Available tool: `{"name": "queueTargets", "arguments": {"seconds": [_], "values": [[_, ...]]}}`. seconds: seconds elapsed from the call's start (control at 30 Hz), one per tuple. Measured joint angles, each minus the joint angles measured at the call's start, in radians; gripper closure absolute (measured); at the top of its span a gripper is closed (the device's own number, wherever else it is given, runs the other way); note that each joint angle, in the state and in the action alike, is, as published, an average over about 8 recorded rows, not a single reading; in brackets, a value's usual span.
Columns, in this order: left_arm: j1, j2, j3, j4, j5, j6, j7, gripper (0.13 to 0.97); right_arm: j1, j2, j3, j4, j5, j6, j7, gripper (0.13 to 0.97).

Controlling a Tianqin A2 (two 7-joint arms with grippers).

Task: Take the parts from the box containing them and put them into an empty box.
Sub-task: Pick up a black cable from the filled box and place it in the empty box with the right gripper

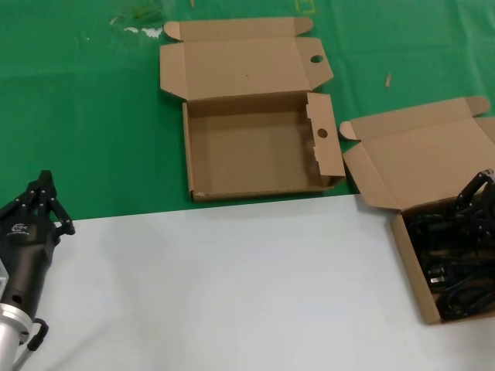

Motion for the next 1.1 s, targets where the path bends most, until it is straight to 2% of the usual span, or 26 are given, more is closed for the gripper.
{"name": "queueTargets", "arguments": {"seconds": [0.13,0.27,0.47,0.6,0.73,0.83,1.1], "values": [[0.000,0.000,0.000,0.000,0.000,0.000,0.000,0.957,0.002,0.001,0.004,0.006,0.007,-0.003,0.012,0.834],[0.000,0.000,0.000,0.000,0.000,0.000,0.000,0.957,0.009,0.020,0.010,0.062,0.014,-0.034,0.075,0.857],[0.000,0.000,0.000,0.000,0.000,0.000,0.000,0.957,0.057,0.056,0.021,0.229,0.016,-0.126,0.255,0.870],[0.000,0.000,0.000,0.000,0.000,0.000,0.000,0.957,0.128,0.041,0.023,0.340,0.013,-0.182,0.380,0.871],[0.000,0.000,0.000,0.000,0.000,0.000,0.000,0.957,0.219,-0.029,0.010,0.396,-0.003,-0.198,0.462,0.872],[0.000,0.000,0.000,0.000,0.000,0.000,0.000,0.957,0.273,-0.106,-0.011,0.391,-0.025,-0.175,0.487,0.873],[0.000,0.000,0.000,0.000,0.000,0.000,0.000,0.957,0.319,-0.315,-0.083,0.229,-0.088,-0.042,0.443,0.874]]}}
